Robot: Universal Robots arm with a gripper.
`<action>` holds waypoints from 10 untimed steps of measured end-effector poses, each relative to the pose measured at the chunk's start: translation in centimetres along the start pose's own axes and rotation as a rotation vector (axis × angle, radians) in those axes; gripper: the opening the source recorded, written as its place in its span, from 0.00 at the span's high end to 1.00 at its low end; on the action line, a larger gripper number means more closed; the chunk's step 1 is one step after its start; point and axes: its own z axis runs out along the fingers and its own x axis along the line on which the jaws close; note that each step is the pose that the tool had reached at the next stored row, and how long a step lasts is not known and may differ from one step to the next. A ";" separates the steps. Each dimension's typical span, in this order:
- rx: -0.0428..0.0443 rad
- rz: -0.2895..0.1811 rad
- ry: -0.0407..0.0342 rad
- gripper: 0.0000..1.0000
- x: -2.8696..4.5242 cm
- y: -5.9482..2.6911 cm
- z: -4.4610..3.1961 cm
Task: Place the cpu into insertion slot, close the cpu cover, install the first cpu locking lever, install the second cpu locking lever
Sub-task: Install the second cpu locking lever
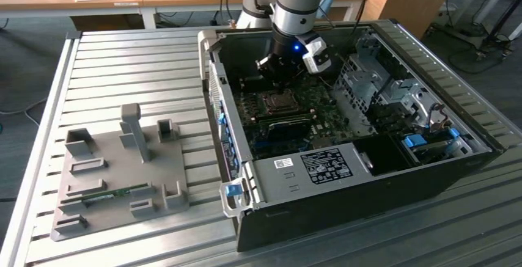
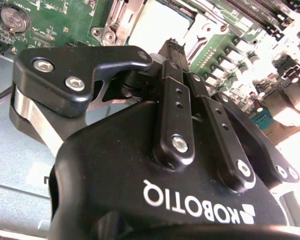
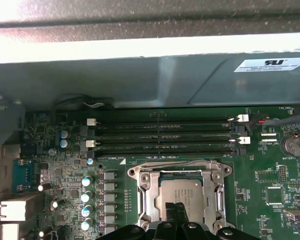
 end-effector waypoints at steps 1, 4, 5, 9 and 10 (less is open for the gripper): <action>0.0015 0.000 -0.0001 0.89 -0.01 0.01 -0.16; 0.0029 0.000 -0.0001 0.89 -0.01 0.02 -0.35; 0.0030 0.000 0.0000 0.89 -0.01 0.02 -0.37; 0.0028 0.000 -0.0001 0.89 -0.02 0.04 -0.62; 0.0028 0.000 -0.0002 0.89 -0.02 0.04 -0.62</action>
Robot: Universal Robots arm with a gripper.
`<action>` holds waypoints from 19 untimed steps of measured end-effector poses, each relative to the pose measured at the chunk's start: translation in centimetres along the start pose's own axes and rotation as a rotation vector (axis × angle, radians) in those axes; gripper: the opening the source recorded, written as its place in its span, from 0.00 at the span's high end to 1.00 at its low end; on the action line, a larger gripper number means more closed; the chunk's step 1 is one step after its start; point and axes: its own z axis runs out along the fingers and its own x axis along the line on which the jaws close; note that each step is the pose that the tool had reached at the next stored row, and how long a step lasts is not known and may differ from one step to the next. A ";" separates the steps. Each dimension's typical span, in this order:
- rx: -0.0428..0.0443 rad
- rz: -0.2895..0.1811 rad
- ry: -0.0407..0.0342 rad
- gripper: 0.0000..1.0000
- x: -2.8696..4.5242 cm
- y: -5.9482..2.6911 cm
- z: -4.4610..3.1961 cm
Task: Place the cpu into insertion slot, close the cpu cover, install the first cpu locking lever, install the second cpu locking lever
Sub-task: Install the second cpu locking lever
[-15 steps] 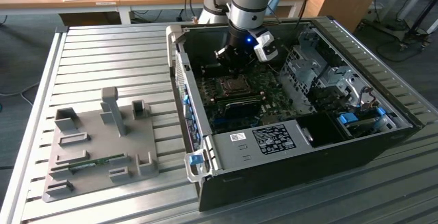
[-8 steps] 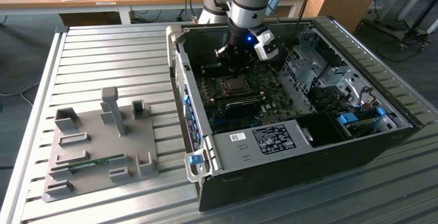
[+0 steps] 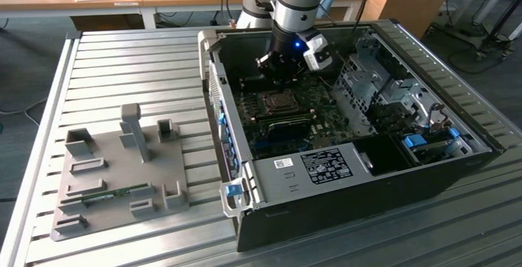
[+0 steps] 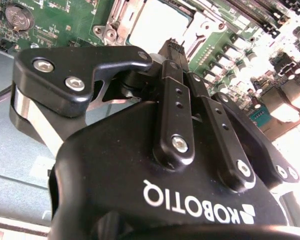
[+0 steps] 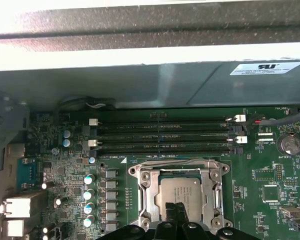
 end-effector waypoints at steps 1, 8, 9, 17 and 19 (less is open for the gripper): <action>0.0000 0.000 0.0000 0.89 0.00 0.00 0.00; 0.0001 0.000 0.0000 0.89 -0.01 0.03 -0.36; 0.0000 0.000 0.0000 0.89 -0.01 0.03 -0.39; 0.0000 0.000 -0.0001 0.89 -0.03 0.06 -0.84; 0.0001 0.000 0.0000 0.89 -0.03 0.06 -0.85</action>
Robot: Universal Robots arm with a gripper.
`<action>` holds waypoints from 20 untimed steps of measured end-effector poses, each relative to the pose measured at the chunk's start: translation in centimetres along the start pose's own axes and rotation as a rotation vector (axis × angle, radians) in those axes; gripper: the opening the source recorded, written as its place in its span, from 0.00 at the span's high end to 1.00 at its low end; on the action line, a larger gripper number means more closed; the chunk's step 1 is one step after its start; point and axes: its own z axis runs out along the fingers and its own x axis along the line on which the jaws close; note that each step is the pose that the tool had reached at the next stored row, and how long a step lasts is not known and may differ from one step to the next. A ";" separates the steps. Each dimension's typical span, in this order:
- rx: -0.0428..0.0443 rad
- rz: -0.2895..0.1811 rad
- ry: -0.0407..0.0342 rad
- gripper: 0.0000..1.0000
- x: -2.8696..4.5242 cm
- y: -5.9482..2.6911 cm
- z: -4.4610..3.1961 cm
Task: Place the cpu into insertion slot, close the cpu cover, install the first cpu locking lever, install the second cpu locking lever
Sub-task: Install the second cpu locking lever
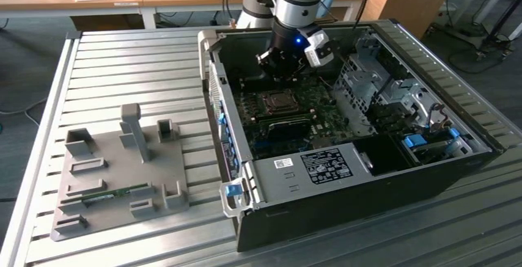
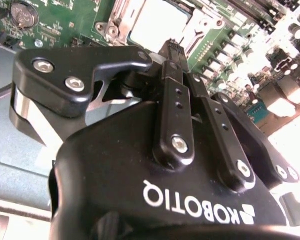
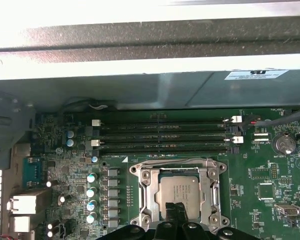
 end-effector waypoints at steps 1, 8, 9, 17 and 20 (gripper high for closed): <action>0.0001 0.000 0.0000 0.89 0.00 0.00 0.00; 0.0002 0.000 0.0000 0.89 -0.01 -0.15 -0.02; 0.0001 0.000 0.0001 0.89 -0.01 -0.19 -0.02; 0.0001 0.000 0.0000 0.89 -0.02 -0.55 -0.04; 0.0001 0.000 0.0000 0.89 -0.03 -0.65 -0.05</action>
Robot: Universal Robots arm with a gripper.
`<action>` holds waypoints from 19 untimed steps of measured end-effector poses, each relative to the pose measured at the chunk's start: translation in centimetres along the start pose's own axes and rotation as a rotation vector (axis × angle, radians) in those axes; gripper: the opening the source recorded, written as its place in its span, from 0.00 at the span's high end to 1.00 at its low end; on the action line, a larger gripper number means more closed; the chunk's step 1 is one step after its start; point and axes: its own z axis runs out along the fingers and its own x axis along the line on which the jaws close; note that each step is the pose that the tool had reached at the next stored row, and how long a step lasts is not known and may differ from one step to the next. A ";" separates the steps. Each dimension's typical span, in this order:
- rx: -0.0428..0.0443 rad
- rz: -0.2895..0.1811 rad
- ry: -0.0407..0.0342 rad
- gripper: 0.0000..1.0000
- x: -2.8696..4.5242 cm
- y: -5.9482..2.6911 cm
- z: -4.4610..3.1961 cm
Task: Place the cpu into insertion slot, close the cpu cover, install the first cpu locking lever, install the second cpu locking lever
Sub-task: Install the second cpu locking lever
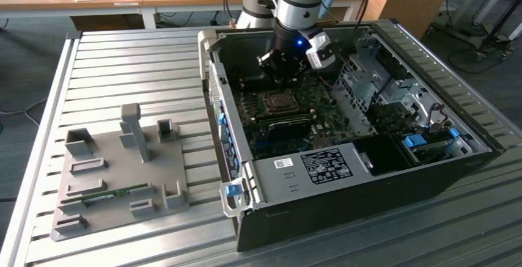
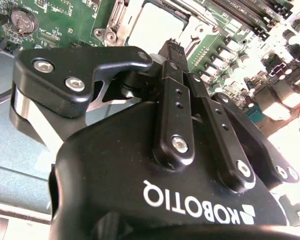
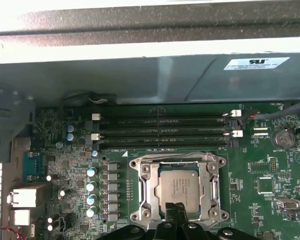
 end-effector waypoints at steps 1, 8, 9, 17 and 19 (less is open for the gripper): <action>0.0000 0.000 0.0000 0.89 0.00 -0.04 0.00; 0.0000 0.000 0.0000 0.89 -0.01 -0.36 -0.03; 0.0000 0.000 -0.0001 0.89 -0.01 -0.36 -0.02; 0.0001 0.000 0.0000 0.89 -0.02 -0.49 -0.03; 0.0001 0.000 0.0000 0.89 -0.03 -0.56 -0.04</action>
